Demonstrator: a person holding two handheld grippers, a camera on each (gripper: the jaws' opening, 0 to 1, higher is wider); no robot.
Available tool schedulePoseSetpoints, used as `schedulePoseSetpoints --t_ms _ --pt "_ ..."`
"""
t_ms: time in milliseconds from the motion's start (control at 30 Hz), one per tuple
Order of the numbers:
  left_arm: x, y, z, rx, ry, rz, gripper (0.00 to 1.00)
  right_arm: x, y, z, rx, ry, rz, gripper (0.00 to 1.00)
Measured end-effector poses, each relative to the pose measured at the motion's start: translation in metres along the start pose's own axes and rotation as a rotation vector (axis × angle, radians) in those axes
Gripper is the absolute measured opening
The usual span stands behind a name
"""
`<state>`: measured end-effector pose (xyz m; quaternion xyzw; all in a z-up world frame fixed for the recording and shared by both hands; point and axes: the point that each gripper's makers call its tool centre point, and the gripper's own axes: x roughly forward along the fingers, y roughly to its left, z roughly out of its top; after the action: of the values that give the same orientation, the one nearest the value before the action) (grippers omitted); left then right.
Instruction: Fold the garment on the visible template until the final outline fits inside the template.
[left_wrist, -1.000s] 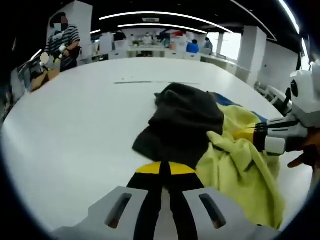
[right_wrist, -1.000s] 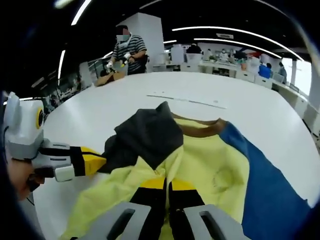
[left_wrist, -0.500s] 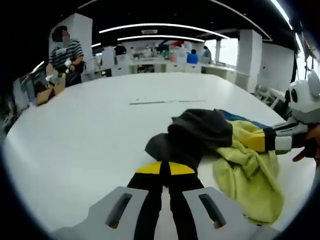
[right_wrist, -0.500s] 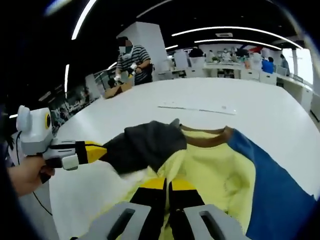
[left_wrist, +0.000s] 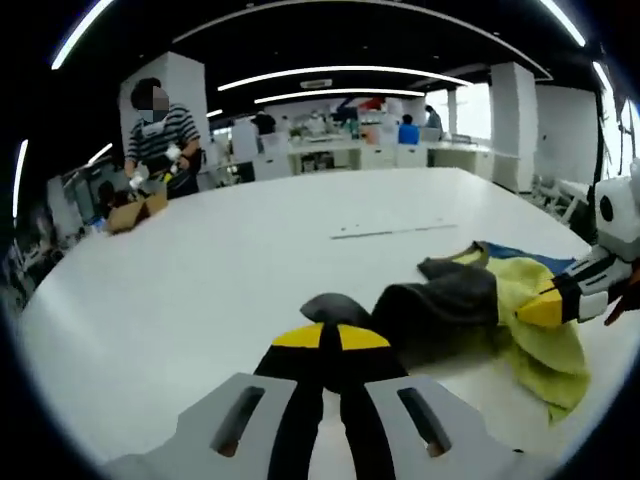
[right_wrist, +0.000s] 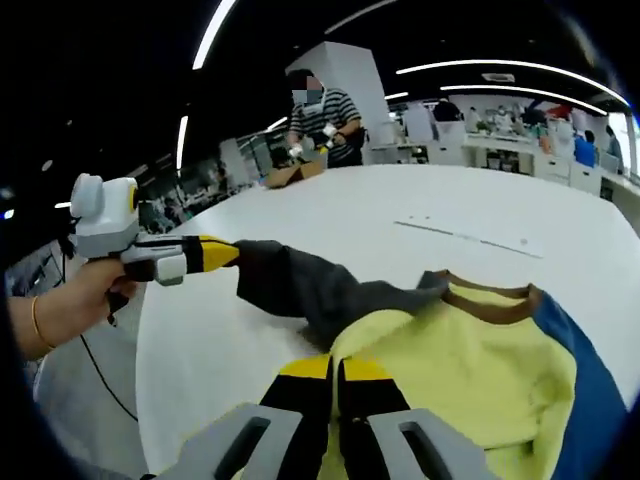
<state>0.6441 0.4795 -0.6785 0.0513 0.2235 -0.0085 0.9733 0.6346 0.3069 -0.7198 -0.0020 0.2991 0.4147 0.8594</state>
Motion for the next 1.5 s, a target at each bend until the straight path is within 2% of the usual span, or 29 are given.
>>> schedulePoseSetpoints --t_ms 233,467,567,700,833,967,1267,1500 --pt "-0.016 0.049 -0.007 -0.014 0.007 0.091 0.00 0.016 0.014 -0.010 -0.026 0.052 0.014 0.00" --pt "-0.027 0.084 -0.023 -0.006 0.030 0.160 0.00 0.026 0.026 -0.016 -0.015 0.069 0.034 0.02" --pt "-0.030 0.096 -0.031 -0.006 0.038 0.186 0.00 0.025 0.027 -0.015 -0.024 0.067 0.045 0.08" --pt "-0.031 0.109 -0.041 -0.004 0.058 0.212 0.00 0.022 0.027 -0.013 -0.033 0.060 0.050 0.21" --pt "-0.032 0.123 -0.052 -0.052 0.073 0.249 0.00 0.019 0.026 -0.010 -0.035 0.054 0.056 0.31" --pt "-0.037 0.136 -0.052 -0.049 0.071 0.277 0.00 0.017 0.020 -0.012 -0.025 0.060 0.045 0.43" --pt "-0.049 0.160 -0.054 -0.058 0.074 0.345 0.01 0.004 0.004 -0.013 0.013 0.044 0.017 0.55" --pt "-0.054 0.166 -0.063 -0.067 0.094 0.360 0.01 -0.010 -0.008 -0.010 0.040 0.018 -0.004 0.65"
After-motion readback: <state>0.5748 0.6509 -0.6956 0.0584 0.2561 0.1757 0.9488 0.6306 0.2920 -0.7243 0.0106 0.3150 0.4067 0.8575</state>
